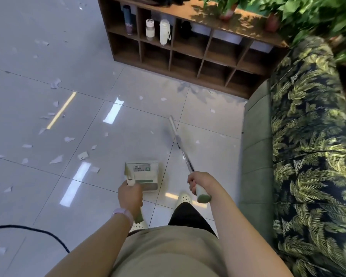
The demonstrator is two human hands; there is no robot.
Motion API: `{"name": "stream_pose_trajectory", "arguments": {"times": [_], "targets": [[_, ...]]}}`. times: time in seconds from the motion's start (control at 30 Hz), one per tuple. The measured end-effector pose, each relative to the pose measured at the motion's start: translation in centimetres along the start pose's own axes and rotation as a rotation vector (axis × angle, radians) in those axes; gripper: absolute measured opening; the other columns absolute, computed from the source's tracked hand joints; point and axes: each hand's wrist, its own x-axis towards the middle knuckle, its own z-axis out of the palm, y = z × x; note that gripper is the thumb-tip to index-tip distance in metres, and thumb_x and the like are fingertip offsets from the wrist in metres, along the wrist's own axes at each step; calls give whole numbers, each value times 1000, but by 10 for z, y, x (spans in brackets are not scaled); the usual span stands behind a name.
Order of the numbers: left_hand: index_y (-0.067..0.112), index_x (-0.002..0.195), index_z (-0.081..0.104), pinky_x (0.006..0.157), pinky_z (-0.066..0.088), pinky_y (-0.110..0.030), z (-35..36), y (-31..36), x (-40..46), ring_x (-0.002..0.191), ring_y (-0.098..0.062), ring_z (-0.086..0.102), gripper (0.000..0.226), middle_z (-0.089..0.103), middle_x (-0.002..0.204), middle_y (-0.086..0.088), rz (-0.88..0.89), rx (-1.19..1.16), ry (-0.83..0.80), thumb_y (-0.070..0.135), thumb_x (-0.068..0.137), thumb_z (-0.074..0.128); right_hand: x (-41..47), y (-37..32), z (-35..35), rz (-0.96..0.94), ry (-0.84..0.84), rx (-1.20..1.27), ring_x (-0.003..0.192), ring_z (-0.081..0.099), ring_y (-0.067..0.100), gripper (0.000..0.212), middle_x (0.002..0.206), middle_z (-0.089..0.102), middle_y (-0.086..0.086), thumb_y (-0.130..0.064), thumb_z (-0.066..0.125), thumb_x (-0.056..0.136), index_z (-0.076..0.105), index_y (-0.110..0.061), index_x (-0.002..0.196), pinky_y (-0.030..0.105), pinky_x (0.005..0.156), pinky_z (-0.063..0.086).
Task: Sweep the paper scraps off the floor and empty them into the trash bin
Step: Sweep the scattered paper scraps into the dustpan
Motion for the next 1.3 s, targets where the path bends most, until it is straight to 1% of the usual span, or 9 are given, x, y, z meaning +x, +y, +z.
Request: {"name": "stream_pose_trajectory", "arguments": {"times": [0.27, 0.47, 0.57, 0.63, 0.7, 0.83, 1.0, 1.1, 1.3], "targets": [[9, 104, 65, 52, 43, -28, 74, 27, 23, 60, -23, 48, 13, 57, 73, -12, 33, 94, -24, 9, 94, 57, 47, -48, -114, -56, 248, 127, 43, 43, 22, 17, 58, 44, 8, 0, 45, 79, 47, -7, 64, 24, 44, 38], [5, 113, 60, 56, 45, -31, 156, 60, 38, 64, -23, 49, 19, 56, 77, -13, 4, 183, 22, 13, 95, 61, 106, -100, -226, 0, 306, 142, 39, 43, 18, 16, 49, 44, 3, -7, 51, 69, 42, -16, 59, 20, 40, 36], [0, 109, 61, 55, 43, -31, 195, 75, 42, 62, -22, 46, 17, 53, 75, -14, -18, 233, 2, 10, 96, 60, 127, -131, -257, 27, 276, 37, 49, 44, 19, 9, 63, 45, 6, -8, 52, 62, 45, -14, 63, 22, 41, 37], [0, 110, 61, 54, 44, -31, 214, 79, 42, 62, -23, 47, 18, 54, 75, -14, -38, 287, -14, 11, 96, 61, 129, -152, -253, 45, 209, -95, 60, 47, 23, 13, 73, 45, 10, -6, 51, 55, 47, -10, 66, 28, 52, 40], [1, 113, 61, 54, 44, -32, 229, 79, 40, 62, -24, 48, 21, 55, 75, -15, -51, 330, -19, 11, 95, 61, 117, -167, -237, 30, 96, -367, 73, 52, 27, 7, 77, 47, 12, -3, 55, 70, 50, -7, 68, 29, 64, 42], [2, 109, 62, 56, 45, -35, 247, 80, 38, 65, -28, 50, 19, 58, 76, -17, -96, 395, 19, 10, 92, 61, 118, -181, -192, 96, -137, -729, 74, 58, 20, 18, 89, 56, 10, -5, 54, 88, 55, -6, 106, 25, 56, 48], [-3, 89, 61, 54, 40, -35, 254, 88, 33, 59, -25, 44, 11, 52, 66, -14, -96, 383, 14, 7, 87, 58, 118, -227, -154, 97, -256, -570, 57, 51, 16, 33, 69, 55, 7, -6, 54, 76, 65, 3, 106, 26, 66, 47], [-3, 91, 61, 50, 40, -31, 258, 95, 29, 58, -25, 44, 9, 51, 68, -15, -72, 348, 13, 5, 92, 58, 118, -246, -157, 106, -293, -516, 38, 45, 7, 18, 50, 51, 1, -4, 52, 86, 62, -2, 100, 18, 43, 40], [1, 96, 62, 50, 39, -29, 262, 97, 29, 58, -23, 43, 8, 50, 70, -16, -61, 283, 3, 7, 94, 57, 111, -239, -164, -59, -62, -508, 39, 51, 17, 9, 50, 57, 7, 4, 51, 81, 60, 1, 81, 22, 48, 44]]}}
